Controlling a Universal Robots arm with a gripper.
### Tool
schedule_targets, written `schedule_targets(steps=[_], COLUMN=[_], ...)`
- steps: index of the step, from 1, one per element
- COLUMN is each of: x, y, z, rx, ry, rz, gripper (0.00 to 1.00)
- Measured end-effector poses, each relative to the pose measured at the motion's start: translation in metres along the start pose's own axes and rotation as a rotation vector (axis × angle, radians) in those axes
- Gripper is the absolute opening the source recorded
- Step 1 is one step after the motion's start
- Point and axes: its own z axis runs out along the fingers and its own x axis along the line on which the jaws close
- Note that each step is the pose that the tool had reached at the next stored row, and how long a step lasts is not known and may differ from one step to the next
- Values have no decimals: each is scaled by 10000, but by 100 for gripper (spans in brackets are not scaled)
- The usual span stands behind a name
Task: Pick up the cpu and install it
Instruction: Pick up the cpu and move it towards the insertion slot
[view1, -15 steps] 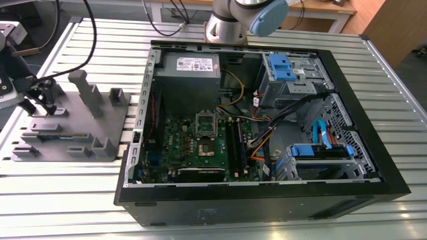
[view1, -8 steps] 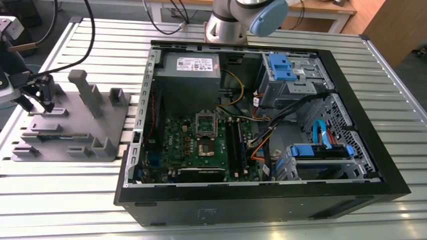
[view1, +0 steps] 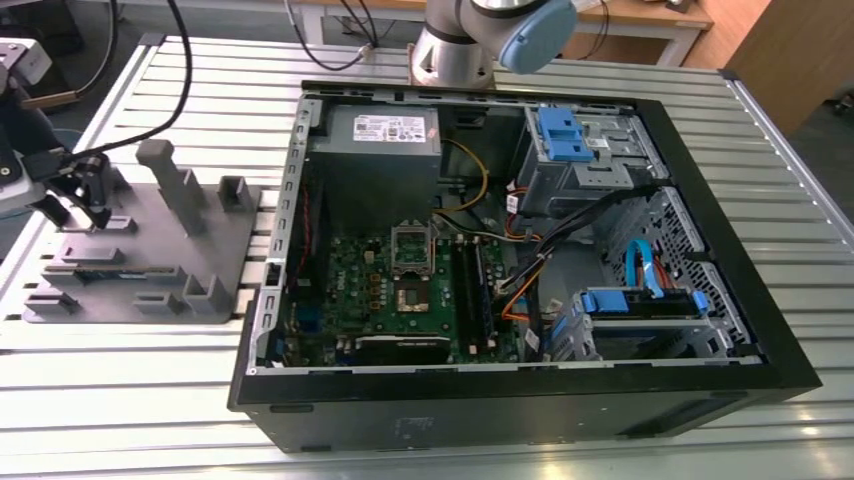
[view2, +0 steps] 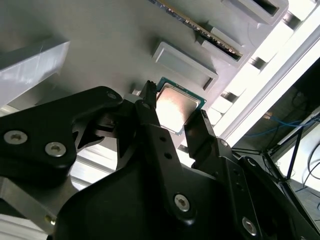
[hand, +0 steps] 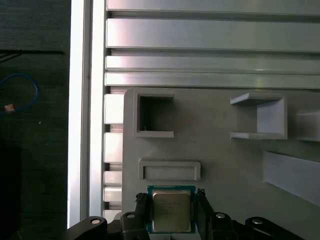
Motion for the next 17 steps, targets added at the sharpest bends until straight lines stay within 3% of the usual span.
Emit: schedule_targets(steps=[7, 17], x=[2, 3], y=[-2, -5], z=[80, 124], rx=[0, -1], ry=[0, -1], rz=[0, 1], gripper=[47, 47])
